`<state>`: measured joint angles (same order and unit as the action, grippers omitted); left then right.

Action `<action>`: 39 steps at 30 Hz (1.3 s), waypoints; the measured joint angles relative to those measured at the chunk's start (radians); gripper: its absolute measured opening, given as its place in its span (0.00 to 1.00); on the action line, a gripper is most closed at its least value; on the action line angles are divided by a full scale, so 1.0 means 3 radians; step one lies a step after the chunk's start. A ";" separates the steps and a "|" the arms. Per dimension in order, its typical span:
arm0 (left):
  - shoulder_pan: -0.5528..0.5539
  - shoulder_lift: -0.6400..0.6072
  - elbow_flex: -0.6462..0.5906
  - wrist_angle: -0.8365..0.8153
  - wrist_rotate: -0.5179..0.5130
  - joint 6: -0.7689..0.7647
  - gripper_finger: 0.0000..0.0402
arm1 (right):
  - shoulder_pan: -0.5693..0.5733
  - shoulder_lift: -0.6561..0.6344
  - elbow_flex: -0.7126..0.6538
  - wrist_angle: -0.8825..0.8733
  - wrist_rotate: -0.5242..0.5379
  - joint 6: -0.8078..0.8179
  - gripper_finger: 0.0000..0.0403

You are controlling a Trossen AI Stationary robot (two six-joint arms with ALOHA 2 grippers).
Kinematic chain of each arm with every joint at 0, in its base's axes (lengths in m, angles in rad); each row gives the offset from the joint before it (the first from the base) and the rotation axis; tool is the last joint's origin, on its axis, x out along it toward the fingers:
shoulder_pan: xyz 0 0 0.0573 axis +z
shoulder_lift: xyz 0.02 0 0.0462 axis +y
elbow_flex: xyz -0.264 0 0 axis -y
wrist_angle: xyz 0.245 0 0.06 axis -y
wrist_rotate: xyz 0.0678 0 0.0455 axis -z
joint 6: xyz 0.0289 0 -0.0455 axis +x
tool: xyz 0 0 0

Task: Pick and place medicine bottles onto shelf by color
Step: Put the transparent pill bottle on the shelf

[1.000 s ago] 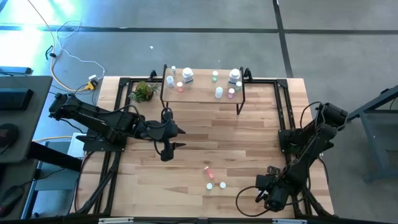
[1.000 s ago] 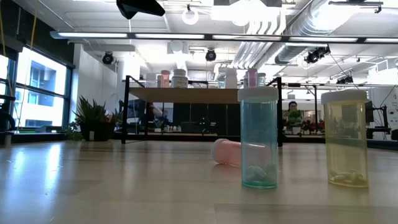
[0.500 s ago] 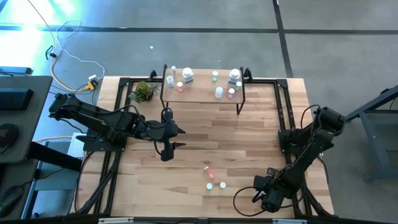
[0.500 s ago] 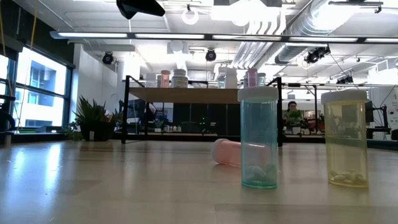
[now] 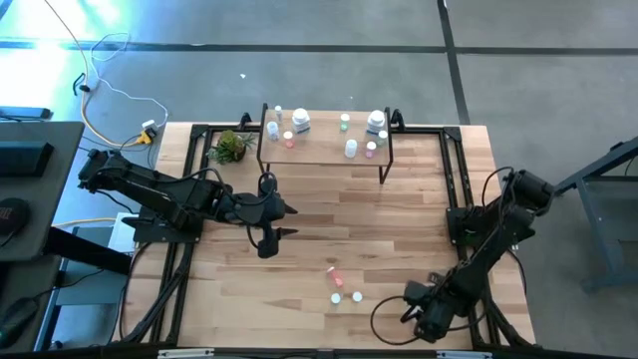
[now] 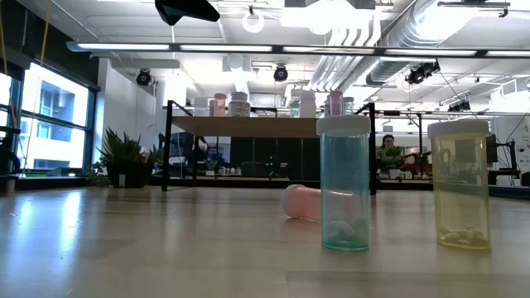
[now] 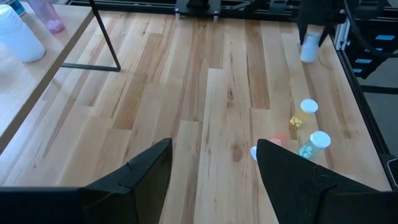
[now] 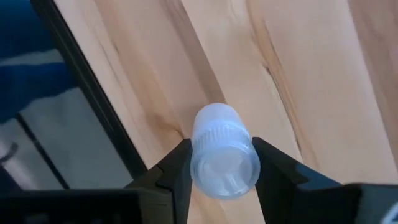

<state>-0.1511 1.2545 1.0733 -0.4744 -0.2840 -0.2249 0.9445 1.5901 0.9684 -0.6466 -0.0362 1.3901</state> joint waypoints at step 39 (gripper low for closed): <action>0.0508 0.0000 0.0000 -0.0089 0.0240 -0.0290 0.56 | -0.1634 -0.0656 0.0700 -0.0385 0.0481 -0.1781 0.30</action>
<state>0.0012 1.2545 1.0733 -0.5010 -0.2119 -0.3119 0.4543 1.3933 1.1783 -0.7622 0.1081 0.8559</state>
